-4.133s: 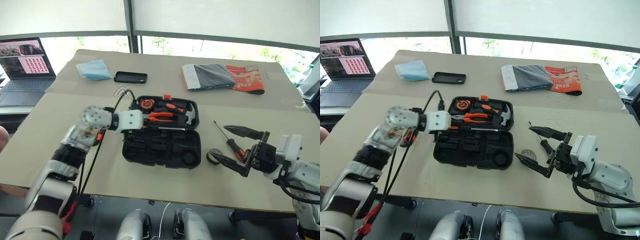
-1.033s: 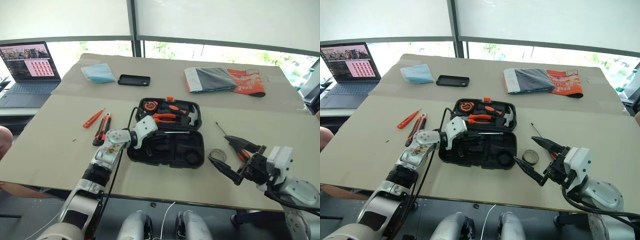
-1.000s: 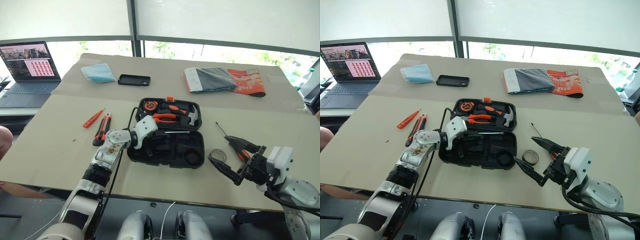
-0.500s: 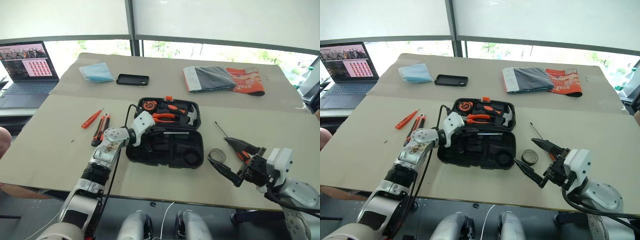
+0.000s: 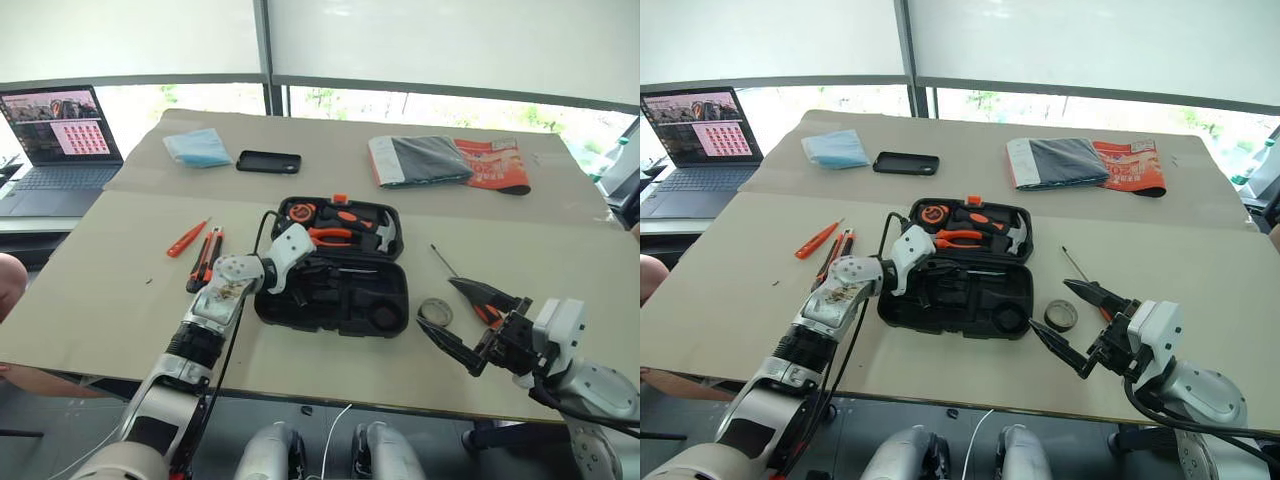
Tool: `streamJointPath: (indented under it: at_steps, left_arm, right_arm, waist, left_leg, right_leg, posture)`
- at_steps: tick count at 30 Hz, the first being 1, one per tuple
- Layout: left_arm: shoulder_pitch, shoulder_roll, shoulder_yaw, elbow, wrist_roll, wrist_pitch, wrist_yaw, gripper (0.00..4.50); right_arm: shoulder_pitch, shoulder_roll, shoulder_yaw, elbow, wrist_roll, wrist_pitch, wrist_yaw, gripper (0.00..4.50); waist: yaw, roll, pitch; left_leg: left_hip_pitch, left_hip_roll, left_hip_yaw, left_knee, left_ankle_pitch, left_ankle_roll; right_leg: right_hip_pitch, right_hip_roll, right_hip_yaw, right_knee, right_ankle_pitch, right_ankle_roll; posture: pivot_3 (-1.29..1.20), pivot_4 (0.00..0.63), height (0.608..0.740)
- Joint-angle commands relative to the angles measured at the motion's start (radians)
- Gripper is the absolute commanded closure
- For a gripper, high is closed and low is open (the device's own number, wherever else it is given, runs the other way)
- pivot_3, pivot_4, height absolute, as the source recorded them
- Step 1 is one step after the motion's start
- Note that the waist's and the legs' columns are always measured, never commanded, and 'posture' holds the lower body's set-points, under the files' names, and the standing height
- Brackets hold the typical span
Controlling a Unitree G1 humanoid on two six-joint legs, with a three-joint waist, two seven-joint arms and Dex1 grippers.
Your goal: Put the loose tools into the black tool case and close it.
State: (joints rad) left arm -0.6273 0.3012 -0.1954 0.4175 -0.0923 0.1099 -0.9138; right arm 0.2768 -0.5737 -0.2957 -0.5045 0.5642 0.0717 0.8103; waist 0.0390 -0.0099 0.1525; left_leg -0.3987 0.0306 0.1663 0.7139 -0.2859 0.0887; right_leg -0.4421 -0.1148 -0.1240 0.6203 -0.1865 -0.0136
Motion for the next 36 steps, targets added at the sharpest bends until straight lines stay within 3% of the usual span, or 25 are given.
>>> streamJointPath:
  at_steps: [1, 9, 12, 15, 18, 24, 29, 32, 36]
  left_arm:
    - [0.037, 0.027, 0.077, -0.057, -0.151, -0.096, -0.173, 3.80]
    - [0.096, 0.250, 0.243, -0.152, -0.404, -0.039, -0.513, 0.83]
    - [0.179, 0.363, 0.289, -0.184, -0.431, -0.059, -0.625, 0.04]
    - [0.275, 0.423, 0.332, -0.202, -0.464, -0.051, -0.669, 0.04]
    - [0.324, 0.422, 0.350, -0.259, -0.502, -0.012, -0.663, 0.04]
    - [0.371, 0.354, 0.361, -0.454, -0.589, 0.099, -0.521, 0.04]
    - [0.383, 0.321, 0.350, -0.540, -0.611, 0.137, -0.460, 0.04]
    - [0.375, 0.307, 0.339, -0.555, -0.606, 0.139, -0.447, 0.04]
    - [0.361, 0.298, 0.331, -0.560, -0.603, 0.137, -0.438, 0.04]
  right_arm:
    - [0.068, 0.003, -0.111, -0.039, 0.020, -0.017, -0.021, 0.00]
    - [0.324, 0.054, -0.323, 0.023, 0.000, -0.038, -0.018, 0.00]
    - [0.417, 0.089, -0.376, 0.108, -0.028, -0.054, -0.013, 0.00]
    - [0.452, 0.101, -0.390, 0.187, -0.053, -0.073, -0.006, 0.00]
    - [0.427, 0.068, -0.397, 0.186, -0.058, -0.040, -0.028, 0.00]
    - [0.211, -0.195, -0.338, 0.110, -0.007, 0.310, -0.101, 0.00]
    - [-0.071, -0.389, -0.150, 0.187, 0.003, 0.608, -0.113, 0.00]
    - [-0.274, -0.421, 0.009, 0.272, -0.025, 0.726, -0.113, 0.00]
    - [-0.431, -0.420, 0.155, 0.371, -0.084, 0.799, -0.113, 0.00]
  waist:
    - [-0.001, 0.000, 0.000]
    - [-0.005, 0.000, 0.000]
    - [-0.007, 0.000, 0.000]
    - [-0.016, 0.002, 0.000]
    - [-0.024, 0.004, 0.001]
    - [-0.036, 0.004, 0.001]
    - [-0.033, 0.003, 0.001]
    - [-0.028, 0.002, 0.001]
    - [-0.023, 0.002, 0.001]
  left_leg:
    - [-0.001, 0.000, 0.000, 0.000, 0.000, 0.000]
    - [-0.006, 0.001, 0.001, -0.001, 0.007, -0.008]
    - [-0.006, 0.001, 0.001, -0.001, 0.001, -0.008]
    - [-0.006, 0.001, 0.001, -0.002, -0.001, -0.009]
    - [-0.005, 0.001, 0.001, -0.002, -0.002, -0.010]
    - [-0.005, 0.001, 0.002, -0.002, -0.001, -0.011]
    - [-0.006, 0.002, 0.001, -0.003, 0.010, -0.014]
    - [-0.007, 0.003, 0.000, -0.004, 0.007, -0.008]
    - [-0.008, 0.001, 0.000, -0.003, 0.007, -0.007]
  right_leg:
    - [-0.001, 0.000, 0.000, 0.000, 0.000, 0.000]
    - [-0.009, 0.003, 0.001, 0.002, -0.001, -0.001]
    - [-0.009, 0.003, 0.001, 0.003, -0.001, -0.001]
    - [-0.012, 0.002, 0.002, 0.003, -0.005, -0.007]
    - [-0.014, 0.000, 0.003, 0.003, -0.005, -0.007]
    - [-0.012, 0.000, 0.007, 0.003, -0.004, -0.006]
    - [-0.013, 0.005, 0.006, 0.006, -0.001, -0.004]
    - [-0.014, 0.007, 0.003, 0.006, -0.002, -0.006]
    - [-0.014, 0.008, 0.002, 0.006, -0.002, -0.005]
  posture:
    - [0.00, 0.150, 0.740]
    - [0.00, 0.150, 0.740]
    - [0.00, 0.150, 0.740]
    - [0.00, 0.150, 0.740]
    - [0.00, 0.150, 0.740]
    - [0.00, 0.150, 0.740]
    - [0.00, 0.150, 0.740]
    - [0.00, 0.150, 0.740]
    - [0.00, 0.150, 0.740]
